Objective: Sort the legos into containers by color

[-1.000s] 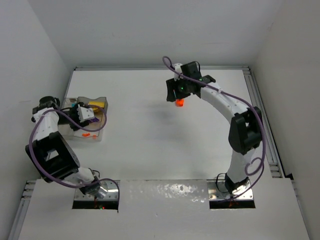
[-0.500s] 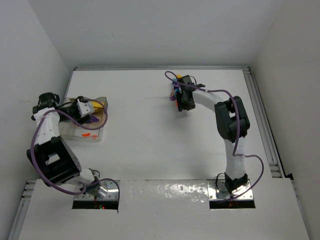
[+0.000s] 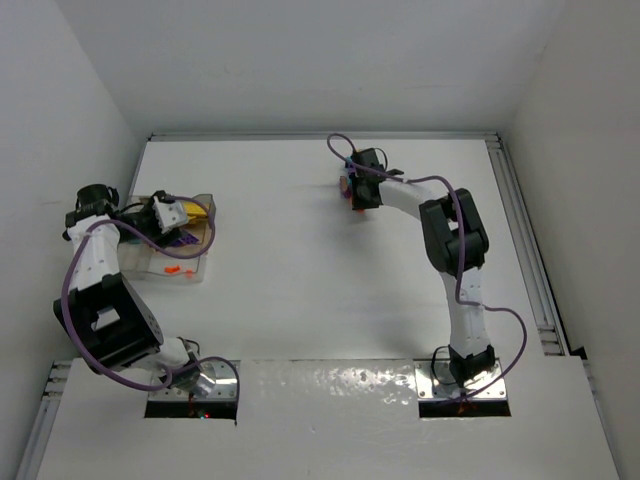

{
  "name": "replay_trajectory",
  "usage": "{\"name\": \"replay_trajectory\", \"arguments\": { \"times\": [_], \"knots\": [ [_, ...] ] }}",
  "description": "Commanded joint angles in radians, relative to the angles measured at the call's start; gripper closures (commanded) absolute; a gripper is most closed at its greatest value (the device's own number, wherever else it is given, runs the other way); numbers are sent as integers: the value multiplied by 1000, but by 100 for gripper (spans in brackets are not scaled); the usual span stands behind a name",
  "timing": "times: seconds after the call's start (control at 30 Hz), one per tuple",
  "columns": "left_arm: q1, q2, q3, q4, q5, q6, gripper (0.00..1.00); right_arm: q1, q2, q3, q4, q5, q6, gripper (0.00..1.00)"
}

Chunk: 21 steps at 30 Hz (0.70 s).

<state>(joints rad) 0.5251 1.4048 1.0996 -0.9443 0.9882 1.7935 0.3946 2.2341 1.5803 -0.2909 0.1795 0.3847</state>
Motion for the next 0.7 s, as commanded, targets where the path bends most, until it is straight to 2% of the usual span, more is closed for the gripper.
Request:
{"name": "replay_trajectory", "arguments": {
  "times": [0.0,0.2,0.33,0.47,0.5,0.53,0.57,0.63,0.67],
  "knots": [
    [-7,-33,32,7,55,-11,44,-3,32,7,6,43,26,75],
    [-7,-35,36,7,63,-11,44,-2,16,-3,1,46,3,99],
    [-8,-33,42,-4,73,-14,44,-3,-63,-58,4,-23,-72,100],
    [-28,-33,46,-27,98,-19,44,0,-227,-202,51,-285,-286,100],
    [-37,-33,48,-30,101,-23,44,-3,-267,-283,67,-465,-335,100],
    [-45,-33,46,-34,102,-26,44,-3,-307,-320,84,-556,-375,100],
    [-69,-35,45,-43,101,-31,44,0,-371,-348,85,-631,-483,100],
    [-103,-33,42,-45,96,-57,44,7,-409,-376,52,-788,-521,100],
    [-156,-36,40,-28,84,-74,44,22,-422,-367,35,-817,-533,100]
  ]
}}
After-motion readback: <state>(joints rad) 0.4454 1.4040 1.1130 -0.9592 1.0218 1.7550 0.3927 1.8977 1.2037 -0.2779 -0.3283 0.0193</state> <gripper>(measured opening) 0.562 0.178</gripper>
